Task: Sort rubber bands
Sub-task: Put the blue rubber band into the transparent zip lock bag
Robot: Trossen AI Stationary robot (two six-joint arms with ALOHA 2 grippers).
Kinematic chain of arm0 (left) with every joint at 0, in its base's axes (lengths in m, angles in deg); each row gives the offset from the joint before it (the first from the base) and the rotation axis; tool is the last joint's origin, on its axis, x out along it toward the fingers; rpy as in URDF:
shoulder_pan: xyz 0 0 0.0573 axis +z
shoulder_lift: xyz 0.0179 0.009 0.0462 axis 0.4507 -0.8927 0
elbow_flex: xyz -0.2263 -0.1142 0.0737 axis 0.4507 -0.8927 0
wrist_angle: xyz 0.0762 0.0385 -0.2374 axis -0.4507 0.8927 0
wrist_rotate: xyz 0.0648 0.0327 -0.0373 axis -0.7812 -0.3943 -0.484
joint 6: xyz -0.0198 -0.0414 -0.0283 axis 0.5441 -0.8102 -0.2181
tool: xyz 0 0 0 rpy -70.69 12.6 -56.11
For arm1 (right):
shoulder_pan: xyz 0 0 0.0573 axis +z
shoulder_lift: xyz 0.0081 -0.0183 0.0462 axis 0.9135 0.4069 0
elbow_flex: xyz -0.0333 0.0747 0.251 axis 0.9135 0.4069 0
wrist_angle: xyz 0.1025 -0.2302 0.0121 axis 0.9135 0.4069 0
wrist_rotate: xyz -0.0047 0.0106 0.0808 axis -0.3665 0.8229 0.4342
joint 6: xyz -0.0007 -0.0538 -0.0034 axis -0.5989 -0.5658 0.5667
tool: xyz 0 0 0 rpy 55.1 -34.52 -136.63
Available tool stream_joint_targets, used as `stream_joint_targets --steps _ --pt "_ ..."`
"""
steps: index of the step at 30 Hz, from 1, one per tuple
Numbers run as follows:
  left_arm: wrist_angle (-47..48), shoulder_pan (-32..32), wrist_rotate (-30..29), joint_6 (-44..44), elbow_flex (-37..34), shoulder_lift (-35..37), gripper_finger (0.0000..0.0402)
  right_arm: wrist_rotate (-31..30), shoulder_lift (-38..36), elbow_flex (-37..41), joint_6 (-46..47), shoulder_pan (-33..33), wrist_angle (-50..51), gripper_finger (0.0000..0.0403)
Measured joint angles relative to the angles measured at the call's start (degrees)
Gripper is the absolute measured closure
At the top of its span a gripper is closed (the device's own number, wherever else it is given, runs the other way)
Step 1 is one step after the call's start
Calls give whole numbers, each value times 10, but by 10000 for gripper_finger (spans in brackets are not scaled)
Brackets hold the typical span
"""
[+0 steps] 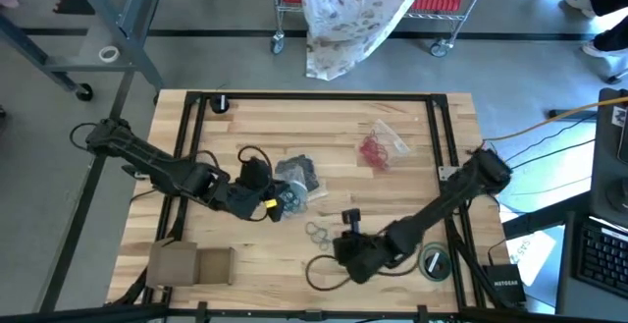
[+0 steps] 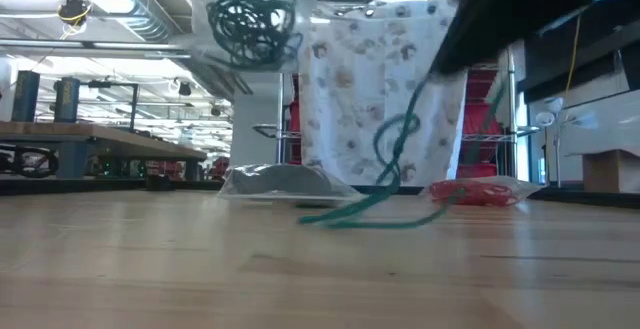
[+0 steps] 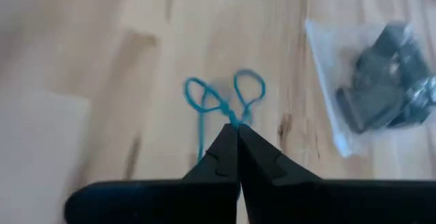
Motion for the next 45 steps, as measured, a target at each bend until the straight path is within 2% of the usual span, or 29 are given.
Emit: stream_joint_targets --steps 6,10,16,22,26,28,32,38,45 --pt "-8 -9 0 -28 0 -62 401 -8 -79 -1 -3 26 -13 402" --pt "-50 -12 1 -34 0 -106 401 -31 -117 -1 -6 28 -36 402" --pt "-122 -12 25 -39 0 -165 401 -60 -141 -1 -75 27 -111 402" --pt "-191 -4 79 -65 0 -203 402 -75 -141 -1 -202 23 -197 402" --pt "-224 1 104 -69 0 -207 401 -73 -141 -2 -269 11 -205 402" --pt "-241 2 113 -68 0 -204 401 -62 -138 -2 -275 4 -202 402" --pt "-283 6 127 -51 0 -200 401 4 -121 -2 -276 -15 -190 402" --pt "-302 3 160 -51 0 -200 402 -14 -79 -2 -288 -27 -129 402" --pt "-327 0 162 -51 0 -194 401 6 -31 -2 -279 -30 -123 402"
